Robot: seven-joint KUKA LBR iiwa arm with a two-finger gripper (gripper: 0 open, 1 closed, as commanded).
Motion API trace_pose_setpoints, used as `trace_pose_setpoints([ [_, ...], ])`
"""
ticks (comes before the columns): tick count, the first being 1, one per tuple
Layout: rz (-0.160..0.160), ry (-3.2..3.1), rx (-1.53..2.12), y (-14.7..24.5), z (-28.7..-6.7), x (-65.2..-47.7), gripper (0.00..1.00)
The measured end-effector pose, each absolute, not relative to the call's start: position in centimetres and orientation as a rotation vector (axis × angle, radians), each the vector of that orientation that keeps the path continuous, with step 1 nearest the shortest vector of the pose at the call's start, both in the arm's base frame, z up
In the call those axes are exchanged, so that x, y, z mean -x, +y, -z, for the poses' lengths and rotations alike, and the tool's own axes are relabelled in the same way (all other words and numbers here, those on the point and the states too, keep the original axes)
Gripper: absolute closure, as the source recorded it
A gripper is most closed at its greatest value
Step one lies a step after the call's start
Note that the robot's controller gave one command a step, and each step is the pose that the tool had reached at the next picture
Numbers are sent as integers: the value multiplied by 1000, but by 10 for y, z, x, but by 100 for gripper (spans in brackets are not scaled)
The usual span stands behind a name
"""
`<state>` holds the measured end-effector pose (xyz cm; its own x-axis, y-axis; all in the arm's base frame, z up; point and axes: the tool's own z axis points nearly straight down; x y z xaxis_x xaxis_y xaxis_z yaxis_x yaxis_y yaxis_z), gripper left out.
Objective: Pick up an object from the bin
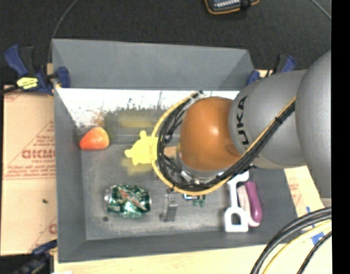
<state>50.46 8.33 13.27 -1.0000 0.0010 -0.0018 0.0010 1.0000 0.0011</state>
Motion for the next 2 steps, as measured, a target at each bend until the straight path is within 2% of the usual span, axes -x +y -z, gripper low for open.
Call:
trace_pose_setpoints([
  [1, -2, 3139, -147, 150, -70, -511, 0],
  [2, 1, 3132, -14, 152, -134, -514, 0],
])
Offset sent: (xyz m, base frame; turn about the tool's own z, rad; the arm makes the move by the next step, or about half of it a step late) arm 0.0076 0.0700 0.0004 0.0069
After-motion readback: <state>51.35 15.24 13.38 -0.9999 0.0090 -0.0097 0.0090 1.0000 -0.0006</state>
